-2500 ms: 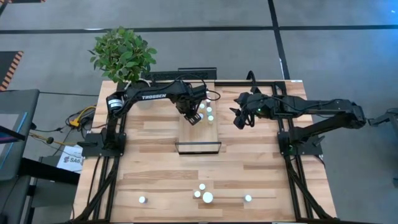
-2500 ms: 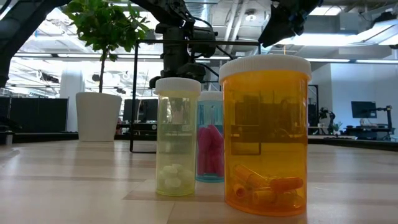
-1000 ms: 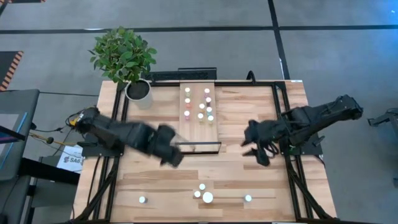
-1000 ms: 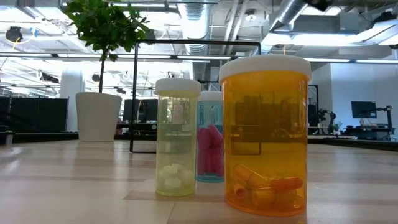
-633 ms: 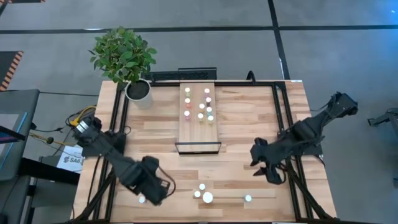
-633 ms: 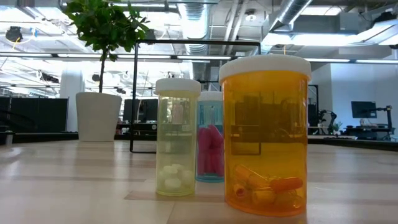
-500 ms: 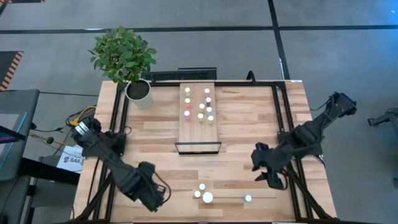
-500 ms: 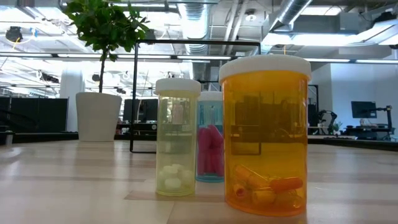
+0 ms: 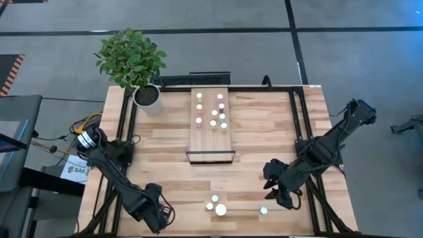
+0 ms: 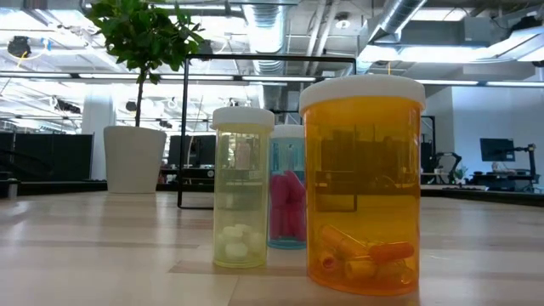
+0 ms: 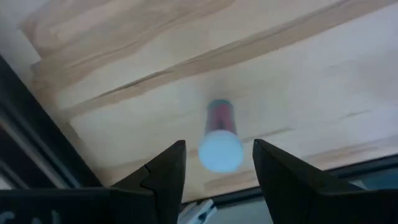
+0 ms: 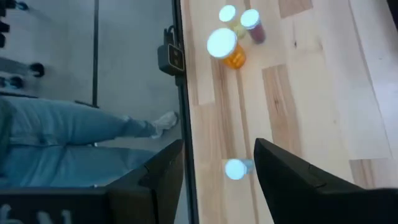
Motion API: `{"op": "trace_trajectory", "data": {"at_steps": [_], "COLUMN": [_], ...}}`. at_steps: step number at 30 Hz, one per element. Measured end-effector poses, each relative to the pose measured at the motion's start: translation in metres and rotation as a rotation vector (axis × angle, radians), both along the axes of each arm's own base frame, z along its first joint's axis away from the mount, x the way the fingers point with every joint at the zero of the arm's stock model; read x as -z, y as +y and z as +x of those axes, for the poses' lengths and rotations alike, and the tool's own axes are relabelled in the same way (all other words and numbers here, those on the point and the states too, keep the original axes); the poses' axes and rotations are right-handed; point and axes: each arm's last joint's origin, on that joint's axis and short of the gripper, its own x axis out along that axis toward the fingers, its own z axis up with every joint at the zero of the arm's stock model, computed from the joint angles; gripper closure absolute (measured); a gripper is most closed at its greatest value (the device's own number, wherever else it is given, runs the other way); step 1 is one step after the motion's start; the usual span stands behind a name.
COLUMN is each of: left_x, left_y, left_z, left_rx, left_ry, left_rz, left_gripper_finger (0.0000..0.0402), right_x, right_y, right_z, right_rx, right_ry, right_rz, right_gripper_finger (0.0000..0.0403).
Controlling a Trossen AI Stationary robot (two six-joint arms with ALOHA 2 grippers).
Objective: Pick and place medicine bottles onto shelf by color
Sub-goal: Put the left blue pill bottle on the shelf
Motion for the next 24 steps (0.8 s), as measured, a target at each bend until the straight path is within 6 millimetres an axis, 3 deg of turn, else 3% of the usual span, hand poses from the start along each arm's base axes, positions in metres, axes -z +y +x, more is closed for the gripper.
{"op": "trace_trajectory", "data": {"at_steps": [16, 24], "left_x": [0.027, 0.027], "left_y": [-0.006, -0.007], "left_z": [-0.009, -0.007], "left_rx": [-0.045, -0.057], "left_ry": [-0.057, -0.055], "left_rz": [-0.031, -0.063], "left_gripper_finger": [0.023, 0.0296], "right_x": [0.0, 0.001], "right_y": [-0.001, -0.003], "right_z": [0.001, 0.001], "right_rx": [0.038, 0.005], "right_ry": [0.001, -0.007], "right_rz": [0.007, -0.035], "right_gripper_finger": [0.0186, 0.0186]}}
